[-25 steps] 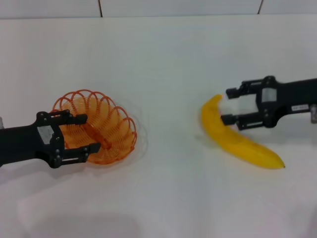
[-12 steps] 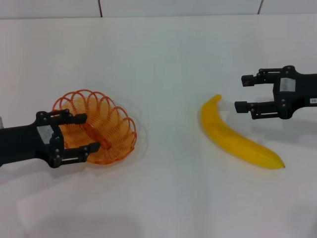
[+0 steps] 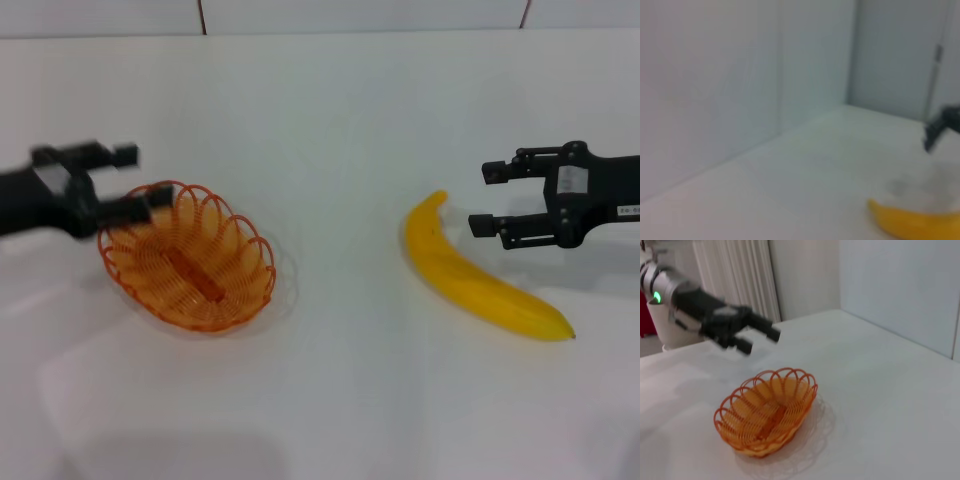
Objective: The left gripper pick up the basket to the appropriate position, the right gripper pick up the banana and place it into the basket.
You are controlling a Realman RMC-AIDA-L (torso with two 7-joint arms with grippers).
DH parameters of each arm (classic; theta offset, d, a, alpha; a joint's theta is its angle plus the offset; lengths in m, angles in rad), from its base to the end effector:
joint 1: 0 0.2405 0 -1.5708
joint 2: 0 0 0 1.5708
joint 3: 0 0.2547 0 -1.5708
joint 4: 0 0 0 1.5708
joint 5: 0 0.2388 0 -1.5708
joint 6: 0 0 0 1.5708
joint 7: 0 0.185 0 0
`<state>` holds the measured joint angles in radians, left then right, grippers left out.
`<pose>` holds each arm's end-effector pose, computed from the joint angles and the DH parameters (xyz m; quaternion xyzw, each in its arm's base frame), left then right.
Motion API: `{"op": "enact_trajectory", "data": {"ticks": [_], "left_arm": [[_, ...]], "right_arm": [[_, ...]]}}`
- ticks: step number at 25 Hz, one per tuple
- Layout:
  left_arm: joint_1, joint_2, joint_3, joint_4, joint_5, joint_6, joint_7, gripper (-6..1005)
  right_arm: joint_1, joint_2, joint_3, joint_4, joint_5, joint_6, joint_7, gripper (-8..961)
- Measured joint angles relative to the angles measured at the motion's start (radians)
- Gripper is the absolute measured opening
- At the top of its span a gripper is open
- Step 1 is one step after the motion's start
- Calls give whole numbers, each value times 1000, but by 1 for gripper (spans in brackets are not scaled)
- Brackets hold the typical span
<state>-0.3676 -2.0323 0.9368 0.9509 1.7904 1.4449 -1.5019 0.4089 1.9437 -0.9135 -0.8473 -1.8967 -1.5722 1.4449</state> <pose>-0.2609 0.3782 0.0164 -0.9361 -0.1861 -0.2132 0.2090 0.2861 0.3611 0.0242 -0.9615 0.1700 0.1577 0.1476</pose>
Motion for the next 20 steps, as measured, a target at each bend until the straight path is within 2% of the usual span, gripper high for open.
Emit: {"op": "enact_trajectory", "data": {"ticks": [3, 5, 10, 12, 15, 17, 18, 19, 20], "left_arm": [[-28, 5, -76, 45, 59, -1, -130, 755], [-54, 17, -119, 74, 119, -1, -220, 755], [-118, 61, -149, 91, 279, -2, -381, 755], [-150, 73, -152, 86, 353, -3, -427, 754], [-189, 69, -152, 85, 455, -3, -461, 754], [-211, 58, -153, 85, 518, -4, -472, 754], [-228, 44, -153, 85, 575, -9, -482, 754], [-228, 44, -153, 85, 575, -9, -482, 754], [-239, 35, -153, 85, 602, -12, -487, 755]], "right_arm": [[3, 7, -1, -4, -10, 4, 0, 759], [5, 10, -2, -6, -10, 7, 0, 759], [15, 12, -6, -6, -10, 11, 0, 757], [15, 12, -6, -5, -10, 11, 0, 757], [15, 12, -6, -3, -10, 12, 0, 757], [16, 12, -6, -2, -11, 12, 0, 758], [16, 12, -6, -2, -11, 12, -2, 758], [16, 12, -7, -2, -11, 12, -5, 758], [16, 12, -7, -2, -11, 12, -9, 758]]}}
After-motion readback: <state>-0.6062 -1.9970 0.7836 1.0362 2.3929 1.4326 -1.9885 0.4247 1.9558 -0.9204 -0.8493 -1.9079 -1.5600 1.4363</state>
